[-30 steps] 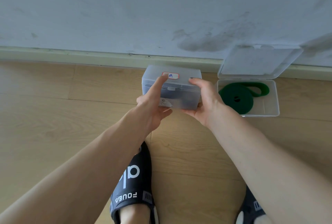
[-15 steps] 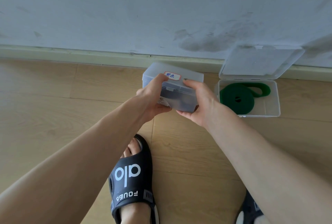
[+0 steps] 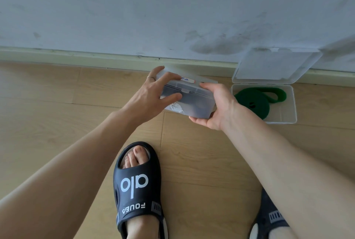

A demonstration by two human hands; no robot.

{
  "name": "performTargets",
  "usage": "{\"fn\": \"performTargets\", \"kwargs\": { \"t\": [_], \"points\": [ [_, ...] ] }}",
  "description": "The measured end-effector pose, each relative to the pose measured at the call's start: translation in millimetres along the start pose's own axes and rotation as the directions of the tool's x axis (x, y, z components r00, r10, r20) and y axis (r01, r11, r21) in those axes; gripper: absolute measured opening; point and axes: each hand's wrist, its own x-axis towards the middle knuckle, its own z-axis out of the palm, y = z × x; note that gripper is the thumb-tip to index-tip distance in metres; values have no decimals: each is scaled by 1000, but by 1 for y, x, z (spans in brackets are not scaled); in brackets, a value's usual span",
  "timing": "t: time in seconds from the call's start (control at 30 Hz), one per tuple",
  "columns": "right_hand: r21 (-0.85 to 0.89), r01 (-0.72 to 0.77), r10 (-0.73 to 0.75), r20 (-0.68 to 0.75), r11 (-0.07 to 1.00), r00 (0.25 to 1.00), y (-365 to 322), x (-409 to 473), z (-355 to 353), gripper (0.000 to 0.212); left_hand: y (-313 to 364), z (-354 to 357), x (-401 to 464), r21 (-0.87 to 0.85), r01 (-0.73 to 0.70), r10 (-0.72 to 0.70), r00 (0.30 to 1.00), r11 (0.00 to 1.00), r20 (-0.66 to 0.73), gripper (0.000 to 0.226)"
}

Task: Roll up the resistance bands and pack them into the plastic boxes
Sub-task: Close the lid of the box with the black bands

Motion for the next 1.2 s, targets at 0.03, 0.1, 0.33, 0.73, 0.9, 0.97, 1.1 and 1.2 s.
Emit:
{"fn": "performTargets", "kwargs": {
  "t": [0.03, 0.1, 0.33, 0.73, 0.9, 0.97, 1.1, 1.2],
  "points": [
    [-8, -4, 4, 0, 1000, 1000, -2, 0, 0, 28, -1, -1, 0, 11, -4, 4, 1000, 1000, -2, 41],
    [-26, -11, 11, 3, 1000, 1000, -4, -1, 1, 26, -1, 0, 1, 40, 3, -2, 999, 999, -35, 40],
    [-91, 2, -5, -37, 996, 999, -6, 0, 5, 33, -1, 3, 1, 122, -19, 33, 993, 992, -115, 38],
    [-61, 41, -43, -37, 997, 998, -5, -4, 14, 29, -3, -1, 11, 187, -72, 91, 991, 980, -95, 38],
    [-67, 44, -49, -73, 997, 996, -7, -5, 15, 19, -9, -1, 6, 218, -116, 138, 987, 969, -87, 45],
    [-68, 51, -56, -76, 996, 996, -5, -5, 14, 16, -10, 1, 2, 208, -115, 144, 981, 971, -131, 44],
    [-76, 65, -70, -74, 995, 995, -6, -4, 15, 18, -9, 3, 2, 168, -110, 143, 969, 980, -200, 44],
    [-77, 76, -80, -63, 994, 995, -6, -2, 15, 17, -14, 2, 3, 110, -75, 98, 969, 991, -228, 47]
  ]
}}
